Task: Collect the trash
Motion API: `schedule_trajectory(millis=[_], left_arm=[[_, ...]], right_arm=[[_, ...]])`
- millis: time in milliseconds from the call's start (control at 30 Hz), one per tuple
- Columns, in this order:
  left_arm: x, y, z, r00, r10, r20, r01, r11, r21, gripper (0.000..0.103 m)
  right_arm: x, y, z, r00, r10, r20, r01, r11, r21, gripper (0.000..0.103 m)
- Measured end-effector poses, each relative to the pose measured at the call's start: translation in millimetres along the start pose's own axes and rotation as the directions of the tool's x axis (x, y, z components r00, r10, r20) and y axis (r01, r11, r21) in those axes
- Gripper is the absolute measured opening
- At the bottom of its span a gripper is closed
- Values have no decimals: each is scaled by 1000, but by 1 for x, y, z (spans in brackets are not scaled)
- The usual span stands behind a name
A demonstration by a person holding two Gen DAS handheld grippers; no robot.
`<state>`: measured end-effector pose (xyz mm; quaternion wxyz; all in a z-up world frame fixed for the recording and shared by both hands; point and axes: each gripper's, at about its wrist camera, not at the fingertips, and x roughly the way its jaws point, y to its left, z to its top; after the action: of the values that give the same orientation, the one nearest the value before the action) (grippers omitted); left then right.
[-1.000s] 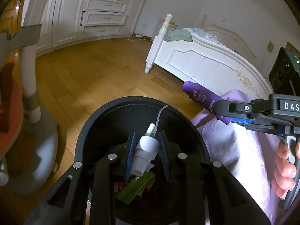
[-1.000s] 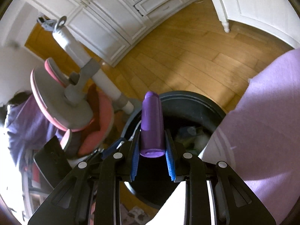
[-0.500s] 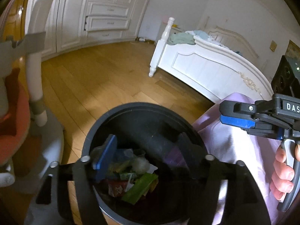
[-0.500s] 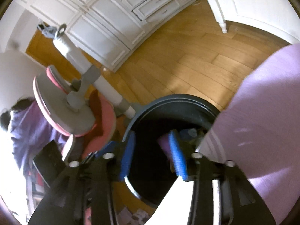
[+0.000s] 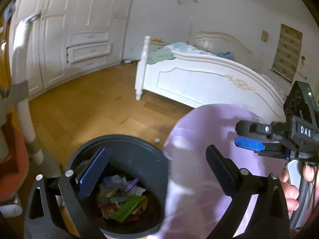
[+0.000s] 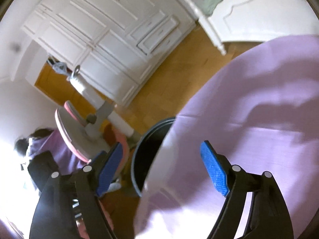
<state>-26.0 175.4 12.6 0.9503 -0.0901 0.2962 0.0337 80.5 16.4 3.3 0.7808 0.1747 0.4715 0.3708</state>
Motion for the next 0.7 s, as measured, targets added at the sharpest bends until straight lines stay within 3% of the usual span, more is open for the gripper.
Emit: schedule_trajectory(millis=[133,200,367,467,533,567,600,700], left_arm=[[-3,-33,0,1000,-3,14,3,999,41,97],[-1,-51,0,1000,-12,12,11,998,62,97],[4,-97,-5,1000,-30,-4,31,989,148,97],[7,-117,-7,999,-40,-6,40,983,177,97],[11,-132,-9,999,-37,-5,37,980,196,97],[14,-138,-9,999,-32,-4,32,978,205,97],[16,-144,-10,1000,-31,-4,31,976,214,97],[22,-159,-12,1000,-25,-4,25,970,242,97]], right_arm=[[-48,-13,-11,991,-109,78,113,992,-51,81],[-67,-20,-17,980,-160,119,169,983,-68,90],[-111,-45,-30,921,-341,190,355,934,-44,92],[-135,-63,-38,861,-443,249,462,887,-17,92],[-151,-73,-43,804,-508,309,532,847,10,98],[-156,-75,-45,782,-527,333,552,833,21,98],[-166,-80,-48,745,-553,374,581,812,43,98],[-186,-91,-55,662,-585,469,626,775,83,98]])
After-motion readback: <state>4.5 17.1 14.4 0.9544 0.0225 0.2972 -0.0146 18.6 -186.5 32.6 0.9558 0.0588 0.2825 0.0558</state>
